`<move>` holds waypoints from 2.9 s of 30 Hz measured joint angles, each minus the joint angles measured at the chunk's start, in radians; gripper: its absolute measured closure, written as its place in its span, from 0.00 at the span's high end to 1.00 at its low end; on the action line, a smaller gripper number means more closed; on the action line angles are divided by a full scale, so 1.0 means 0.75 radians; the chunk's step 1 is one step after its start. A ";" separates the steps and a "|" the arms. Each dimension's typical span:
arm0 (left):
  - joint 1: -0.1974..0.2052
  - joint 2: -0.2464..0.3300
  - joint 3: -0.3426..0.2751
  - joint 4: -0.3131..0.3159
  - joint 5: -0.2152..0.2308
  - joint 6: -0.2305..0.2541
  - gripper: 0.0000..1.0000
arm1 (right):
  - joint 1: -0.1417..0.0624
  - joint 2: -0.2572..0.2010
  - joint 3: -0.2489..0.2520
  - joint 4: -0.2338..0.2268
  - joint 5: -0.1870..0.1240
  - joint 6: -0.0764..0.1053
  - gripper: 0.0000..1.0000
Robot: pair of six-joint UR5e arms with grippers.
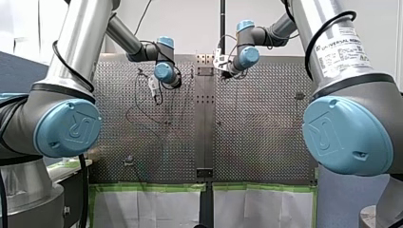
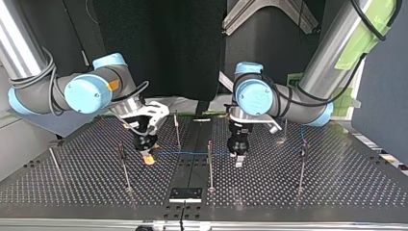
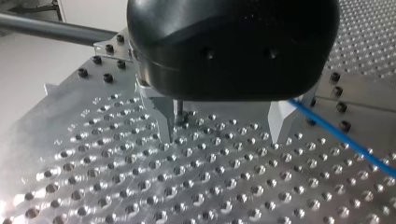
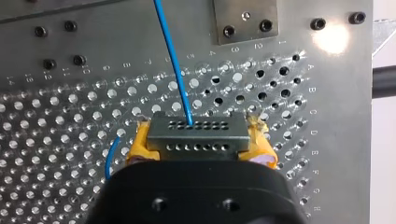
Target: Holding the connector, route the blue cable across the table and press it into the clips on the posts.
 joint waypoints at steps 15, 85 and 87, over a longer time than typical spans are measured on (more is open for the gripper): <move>-0.098 0.151 -0.125 -0.130 0.033 0.000 1.00 | -0.019 -0.007 -0.010 0.004 -0.001 -0.007 0.00; -0.401 -0.165 0.364 -0.107 -0.367 0.136 1.00 | -0.041 -0.061 -0.009 0.031 0.013 -0.020 0.00; -0.393 -0.173 0.378 -0.099 -0.362 0.135 1.00 | -0.041 -0.061 -0.009 0.031 0.013 -0.020 0.00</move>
